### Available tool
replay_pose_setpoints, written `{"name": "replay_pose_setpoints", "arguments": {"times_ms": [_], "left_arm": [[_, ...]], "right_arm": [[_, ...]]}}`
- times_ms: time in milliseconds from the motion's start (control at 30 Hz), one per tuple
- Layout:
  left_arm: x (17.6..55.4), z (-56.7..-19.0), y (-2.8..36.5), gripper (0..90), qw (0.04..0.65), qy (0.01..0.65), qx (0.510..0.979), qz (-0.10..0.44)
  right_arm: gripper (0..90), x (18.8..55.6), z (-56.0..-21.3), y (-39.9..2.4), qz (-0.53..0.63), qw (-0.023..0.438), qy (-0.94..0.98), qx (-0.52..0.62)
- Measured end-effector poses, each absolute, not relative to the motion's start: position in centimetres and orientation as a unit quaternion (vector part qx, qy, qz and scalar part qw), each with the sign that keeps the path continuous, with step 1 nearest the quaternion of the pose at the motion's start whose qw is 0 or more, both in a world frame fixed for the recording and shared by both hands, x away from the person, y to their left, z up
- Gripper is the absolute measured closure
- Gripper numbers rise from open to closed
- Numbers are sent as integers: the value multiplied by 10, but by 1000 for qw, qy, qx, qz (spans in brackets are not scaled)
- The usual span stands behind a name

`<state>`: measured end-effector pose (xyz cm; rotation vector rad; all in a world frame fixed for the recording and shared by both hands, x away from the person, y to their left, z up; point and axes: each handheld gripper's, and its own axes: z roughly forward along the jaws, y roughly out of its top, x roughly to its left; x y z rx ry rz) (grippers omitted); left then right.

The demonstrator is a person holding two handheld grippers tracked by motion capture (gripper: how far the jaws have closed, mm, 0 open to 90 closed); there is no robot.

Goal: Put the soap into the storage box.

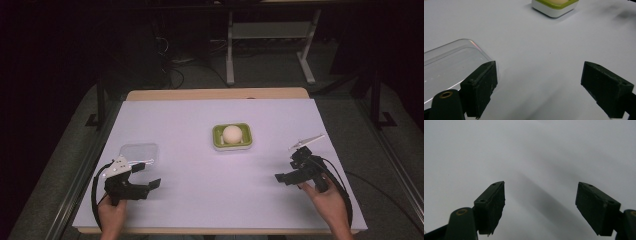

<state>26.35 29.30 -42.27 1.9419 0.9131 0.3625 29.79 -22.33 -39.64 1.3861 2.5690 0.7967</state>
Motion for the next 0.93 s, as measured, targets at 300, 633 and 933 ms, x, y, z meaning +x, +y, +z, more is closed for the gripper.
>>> {"name": "replay_pose_setpoints", "arguments": {"times_ms": [300,633,933], "left_arm": [[264,-423,293,129,463,371,791,147],[264,-423,292,129,461,366,795,146],[263,-422,290,129,461,365,795,148]], "right_arm": [[220,283,-406,-229,269,54,844,461],[193,272,-414,-233,281,57,836,468],[181,264,-424,-236,288,57,832,470]]}}
